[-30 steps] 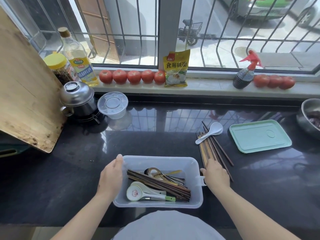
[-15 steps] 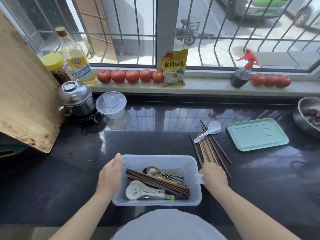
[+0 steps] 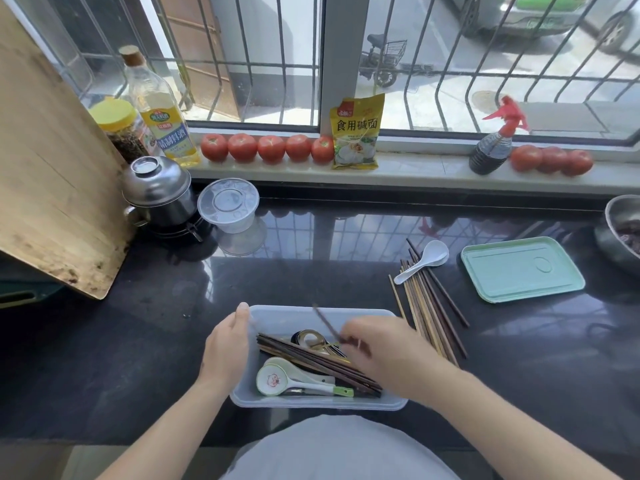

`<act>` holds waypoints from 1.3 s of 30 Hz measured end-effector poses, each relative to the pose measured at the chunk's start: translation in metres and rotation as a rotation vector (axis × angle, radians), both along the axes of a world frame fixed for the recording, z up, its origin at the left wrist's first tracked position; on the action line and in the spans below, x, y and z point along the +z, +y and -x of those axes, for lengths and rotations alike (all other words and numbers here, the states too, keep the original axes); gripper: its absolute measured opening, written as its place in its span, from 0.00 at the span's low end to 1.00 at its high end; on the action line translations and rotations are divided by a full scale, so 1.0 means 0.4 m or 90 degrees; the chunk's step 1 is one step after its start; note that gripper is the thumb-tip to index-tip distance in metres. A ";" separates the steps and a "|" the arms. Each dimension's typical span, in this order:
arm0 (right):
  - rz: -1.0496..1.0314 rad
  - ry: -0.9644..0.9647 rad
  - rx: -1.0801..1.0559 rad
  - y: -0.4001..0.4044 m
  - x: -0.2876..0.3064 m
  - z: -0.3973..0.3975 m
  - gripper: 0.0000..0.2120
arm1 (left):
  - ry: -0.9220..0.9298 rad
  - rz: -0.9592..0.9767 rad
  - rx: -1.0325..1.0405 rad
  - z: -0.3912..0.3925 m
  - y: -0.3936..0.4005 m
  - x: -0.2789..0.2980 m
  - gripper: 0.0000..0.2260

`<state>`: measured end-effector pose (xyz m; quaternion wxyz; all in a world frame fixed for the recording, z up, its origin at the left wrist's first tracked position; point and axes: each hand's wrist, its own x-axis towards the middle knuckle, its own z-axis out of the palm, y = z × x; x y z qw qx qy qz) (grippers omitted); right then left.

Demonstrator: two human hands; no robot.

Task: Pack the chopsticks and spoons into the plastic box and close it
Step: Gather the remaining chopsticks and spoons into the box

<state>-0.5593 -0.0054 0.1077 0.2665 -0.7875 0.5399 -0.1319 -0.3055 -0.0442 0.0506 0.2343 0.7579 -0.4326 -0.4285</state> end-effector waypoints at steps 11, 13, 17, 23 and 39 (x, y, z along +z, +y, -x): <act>-0.051 0.433 0.131 -0.038 -0.132 -0.047 0.03 | 0.011 0.013 -0.008 0.001 0.005 0.002 0.19; 0.081 0.303 0.024 -0.038 -0.127 -0.026 0.04 | 0.014 0.018 -0.011 0.002 0.005 0.002 0.19; 0.131 -0.030 -0.390 -0.046 -0.091 0.091 0.06 | 0.013 0.015 -0.008 0.006 0.002 0.001 0.19; -0.198 0.243 -0.446 -0.003 -0.261 0.216 0.07 | -0.004 0.014 -0.013 0.001 0.003 -0.006 0.21; -0.109 -0.043 -0.494 -0.020 -0.219 0.192 0.09 | -0.014 0.019 -0.014 -0.004 0.000 -0.012 0.22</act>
